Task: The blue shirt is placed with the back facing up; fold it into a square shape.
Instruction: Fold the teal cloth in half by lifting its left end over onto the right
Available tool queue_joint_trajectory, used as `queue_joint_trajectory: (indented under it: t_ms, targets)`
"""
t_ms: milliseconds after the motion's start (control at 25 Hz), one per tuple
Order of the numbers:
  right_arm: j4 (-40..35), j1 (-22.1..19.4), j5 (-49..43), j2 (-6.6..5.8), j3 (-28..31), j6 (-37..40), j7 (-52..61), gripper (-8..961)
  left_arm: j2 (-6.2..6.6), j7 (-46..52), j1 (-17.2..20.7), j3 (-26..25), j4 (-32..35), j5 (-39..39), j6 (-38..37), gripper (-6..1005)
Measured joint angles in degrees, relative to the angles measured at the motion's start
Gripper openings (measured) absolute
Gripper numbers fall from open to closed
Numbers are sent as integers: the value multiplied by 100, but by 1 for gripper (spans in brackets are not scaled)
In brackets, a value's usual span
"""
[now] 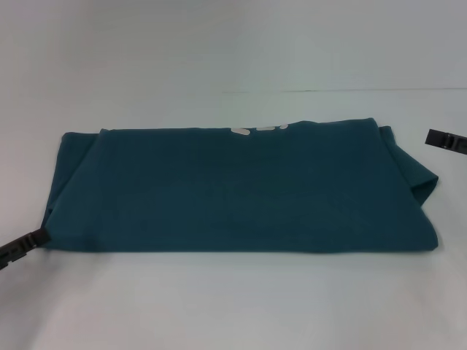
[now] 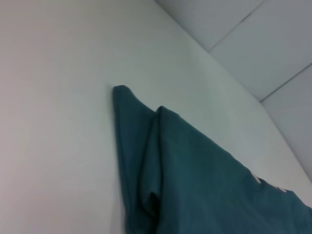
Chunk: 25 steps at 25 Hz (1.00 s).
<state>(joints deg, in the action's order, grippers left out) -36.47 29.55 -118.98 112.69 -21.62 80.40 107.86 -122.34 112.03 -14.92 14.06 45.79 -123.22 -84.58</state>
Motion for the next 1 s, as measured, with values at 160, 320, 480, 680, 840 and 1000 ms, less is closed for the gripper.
queue_joint_trajectory:
  t_ms: [160, 320, 480, 680, 840, 1000]
  targets:
    - [0, 41, 0, 36, -37, -110, -18, 916, 0, 54, 0, 11, 0, -14, 73, 896]
    - [0, 44, -1, 47, -16, -121, -23, 916, 0, 153, -50, 41, -53, -182, 184, 896]
    - [0, 29, -2, 51, 2, -123, -25, 915, 22, 164, -127, 48, -189, -280, 230, 896]
    - [-1, 25, 28, 51, 1, -131, -26, 915, 43, 172, -209, 67, -271, -301, 300, 896]
    - [-5, 24, 35, 48, 0, -131, -24, 915, 48, 246, -221, 183, -281, -328, 438, 896]
    - [-6, 25, 39, 45, 0, -131, -22, 915, 51, 269, -258, 205, -281, -390, 474, 897]
